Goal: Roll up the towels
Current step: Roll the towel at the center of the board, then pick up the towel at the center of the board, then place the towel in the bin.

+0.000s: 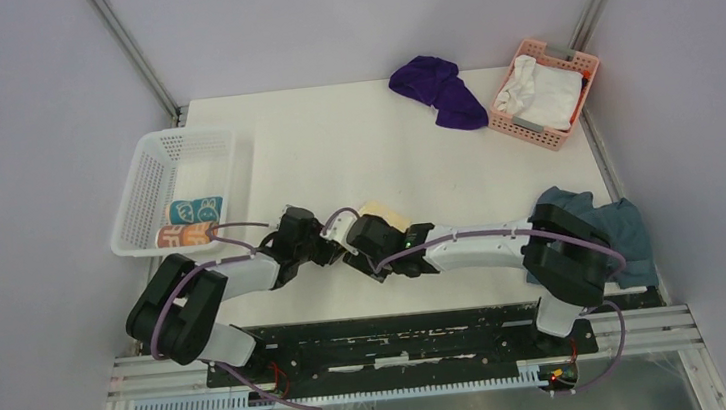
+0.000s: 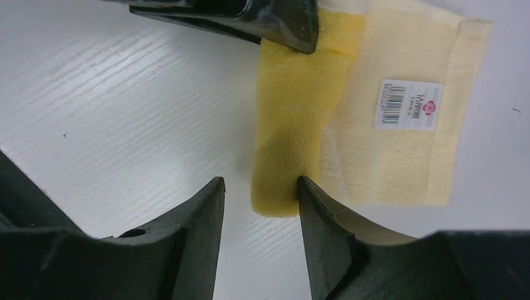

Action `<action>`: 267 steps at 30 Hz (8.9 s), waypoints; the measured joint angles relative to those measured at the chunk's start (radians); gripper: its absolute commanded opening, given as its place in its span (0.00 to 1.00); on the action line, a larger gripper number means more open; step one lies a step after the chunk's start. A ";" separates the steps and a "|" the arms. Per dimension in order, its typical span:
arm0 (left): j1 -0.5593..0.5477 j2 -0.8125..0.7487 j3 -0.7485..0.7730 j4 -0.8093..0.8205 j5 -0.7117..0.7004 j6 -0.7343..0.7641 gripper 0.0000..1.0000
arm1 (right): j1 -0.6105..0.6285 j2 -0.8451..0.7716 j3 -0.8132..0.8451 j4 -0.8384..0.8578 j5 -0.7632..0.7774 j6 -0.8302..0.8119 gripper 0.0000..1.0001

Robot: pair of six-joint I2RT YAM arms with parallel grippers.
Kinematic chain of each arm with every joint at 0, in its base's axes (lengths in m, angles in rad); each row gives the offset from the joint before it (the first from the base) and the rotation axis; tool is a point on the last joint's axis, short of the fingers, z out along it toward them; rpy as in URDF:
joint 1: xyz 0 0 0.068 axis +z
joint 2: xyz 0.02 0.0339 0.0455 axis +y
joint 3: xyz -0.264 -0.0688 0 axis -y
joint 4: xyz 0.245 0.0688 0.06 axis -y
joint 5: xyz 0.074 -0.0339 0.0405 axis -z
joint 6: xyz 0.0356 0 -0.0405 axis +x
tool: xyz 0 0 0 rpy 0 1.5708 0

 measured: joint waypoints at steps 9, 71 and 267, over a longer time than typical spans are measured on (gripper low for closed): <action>-0.002 -0.039 -0.004 -0.047 -0.008 0.000 0.31 | 0.018 0.111 0.006 0.033 0.081 -0.032 0.51; -0.003 0.018 -0.069 0.176 0.055 0.014 0.50 | -0.520 0.332 0.029 0.176 -1.137 0.495 0.37; 0.901 0.125 0.758 -0.374 0.117 0.216 0.30 | -0.327 -0.337 -0.235 0.058 -0.185 0.141 1.00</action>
